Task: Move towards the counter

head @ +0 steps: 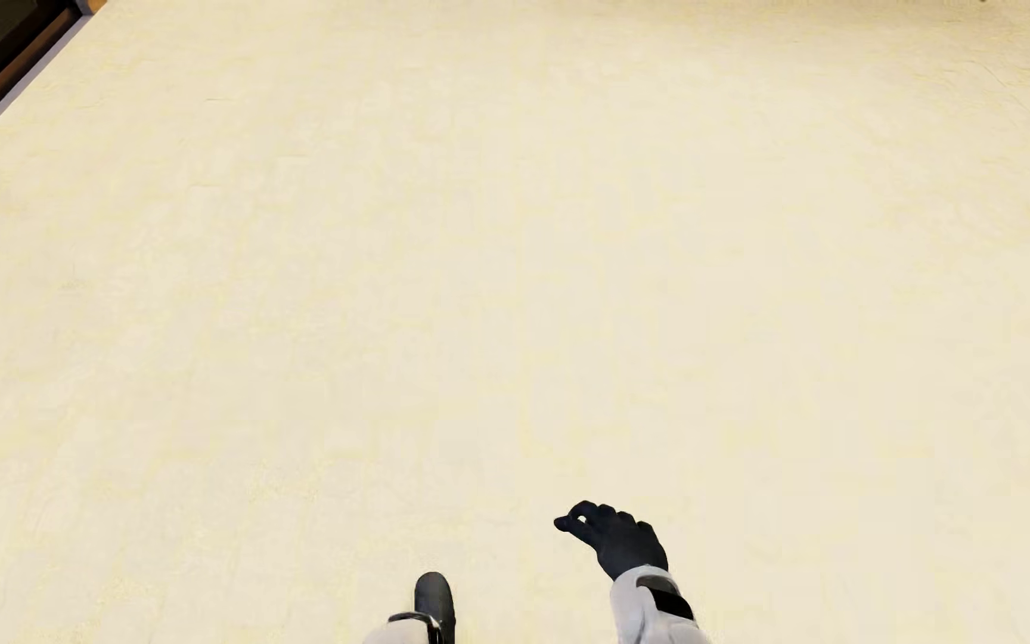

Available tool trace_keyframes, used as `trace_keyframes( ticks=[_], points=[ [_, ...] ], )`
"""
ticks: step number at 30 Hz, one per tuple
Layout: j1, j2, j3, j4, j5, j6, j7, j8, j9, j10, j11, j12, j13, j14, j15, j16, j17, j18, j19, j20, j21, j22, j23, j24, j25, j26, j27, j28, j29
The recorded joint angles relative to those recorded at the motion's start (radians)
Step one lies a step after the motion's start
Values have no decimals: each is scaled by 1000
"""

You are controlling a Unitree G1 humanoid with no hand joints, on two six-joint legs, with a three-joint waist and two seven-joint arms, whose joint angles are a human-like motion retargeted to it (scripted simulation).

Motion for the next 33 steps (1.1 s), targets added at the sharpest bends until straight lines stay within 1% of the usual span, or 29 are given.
trace_keyframes(
  ticks=[1,2,3,4,5,6,7,8,9,10,11,12,14,15,17,18,19,21,23,24,25,26,27,28,29,30,31,32,33],
  points=[
    [12,44,8,-15,-4,-3,11,12,-5,-160,-26,-5,-16,17,-8,7,3,-25,0,-17,21,18,-5,27,9,-3,-4,-21,-2],
    [0,84,16,-26,-3,-6,-9,23,-9,-225,-31,-3,-28,9,-20,11,8,-77,2,-19,45,32,-5,48,11,-4,-5,-26,-4],
    [-3,121,24,-40,-6,-9,-45,33,-12,-236,-30,1,-35,9,-32,4,11,-93,5,-9,65,44,-3,56,10,-4,-2,-15,-4],
    [-2,156,29,-57,-15,-13,-67,41,-16,-199,-26,5,-35,55,-37,-13,11,-53,10,10,80,59,0,49,8,-2,3,4,0],
    [-12,188,33,-70,-26,-19,-71,45,-20,-126,-2,8,-25,127,-24,-30,11,4,17,31,86,79,3,39,8,4,13,20,4],
    [-15,209,37,-79,-42,-27,-59,44,-26,-51,34,7,-6,178,12,-45,10,37,30,48,84,105,9,35,9,15,29,27,5],
    [-13,218,39,-92,-62,-39,-44,38,-31,25,90,2,21,182,69,-57,9,67,41,59,75,133,19,39,13,28,51,29,5],
    [1,206,40,-114,-88,-55,-29,34,-34,75,175,-5,50,138,151,-71,4,100,50,68,64,159,35,44,17,36,76,32,10],
    [29,164,41,-139,-122,-72,-9,32,-36,98,301,-13,74,92,253,-86,-6,122,95,76,64,180,54,48,17,36,99,38,22],
    [66,95,43,-164,-164,-91,18,28,-35,103,458,-23,90,53,377,-98,-24,135,161,79,79,193,73,49,6,28,112,46,42],
    [103,9,43,-188,-207,-110,46,29,-32,102,617,-37,102,16,483,-107,-50,140,200,79,105,201,83,50,-10,16,113,52,66],
    [142,-80,41,-211,-237,-128,68,36,-29,96,751,-55,118,-15,546,-110,-76,147,232,75,121,204,77,53,-18,6,106,57,84],
    [225,-244,32,-256,-246,-155,87,55,-19,82,902,-103,176,-73,454,-110,-116,162,222,57,97,204,29,59,21,-8,94,61,89],
    [268,-317,25,-276,-247,-164,88,59,-15,74,918,-133,222,-102,398,-107,-135,168,201,50,66,219,-12,65,51,-25,94,69,82],
    [359,-439,4,-309,-230,-174,77,76,-8,49,832,-190,291,-153,247,-103,-142,175,146,25,7,215,-69,77,99,-48,117,68,58],
    [404,-485,-7,-321,-221,-175,68,87,-6,33,733,-212,313,-174,203,-97,-139,177,145,8,-19,204,-79,77,117,-62,129,67,46],
    [449,-515,-19,-331,-218,-176,57,91,-5,11,599,-236,332,-191,173,-89,-135,178,121,-9,-43,192,-85,78,129,-71,138,64,37],
    [536,-541,-43,-347,-235,-175,32,60,-7,-38,268,-280,361,-219,196,-77,-126,181,89,-45,-76,172,-81,77,131,-79,150,59,26],
    [629,-517,-64,-355,-240,-171,5,20,-14,-101,-85,-310,381,-225,254,-68,-119,178,113,-77,-81,162,-64,70,114,-83,147,51,20],
    [669,-510,-72,-358,-236,-168,-8,14,-16,-112,-177,-318,389,-233,245,-66,-119,176,126,-91,-78,161,-52,68,102,-79,140,46,19],
    [701,-511,-79,-357,-230,-165,-19,12,-18,-105,-173,-321,394,-241,250,-64,-120,175,143,-105,-72,160,-38,73,88,-64,132,43,19],
    [734,-520,-87,-353,-217,-160,-29,23,-20,-81,-101,-316,397,-238,272,-61,-119,173,110,-119,-68,160,-21,84,75,-36,128,44,21],
    [764,-522,-94,-339,-196,-152,-41,30,-24,-60,-39,-305,399,-220,340,-56,-110,175,47,-132,-70,162,-2,97,63,1,128,47,21],
    [786,-502,-98,-319,-184,-140,-45,19,-29,-16,3,-285,399,-171,392,-53,-96,161,70,-138,-82,172,20,105,57,35,135,50,18],
    [788,-479,-100,-289,-167,-123,-44,0,-33,53,42,-258,395,-95,396,-52,-76,131,73,-132,-102,189,44,102,58,62,146,47,16],
    [757,-453,-100,-255,-143,-104,-47,-15,-34,171,70,-231,384,20,362,-53,-56,96,45,-115,-121,212,66,88,60,80,156,34,15],
    [691,-420,-100,-216,-121,-86,-52,-33,-33,330,80,-208,368,147,326,-51,-38,42,35,-101,-132,237,81,71,58,87,159,9,14],
    [606,-384,-100,-169,-101,-68,-57,-54,-30,497,79,-192,349,273,293,-40,-24,-42,32,-106,-135,256,84,64,52,82,153,-29,13],
    [514,-350,-98,-117,-82,-50,-60,-73,-26,644,76,-182,329,386,261,-17,-13,-114,28,-134,-132,262,76,73,44,63,140,-72,11]
  ],
)
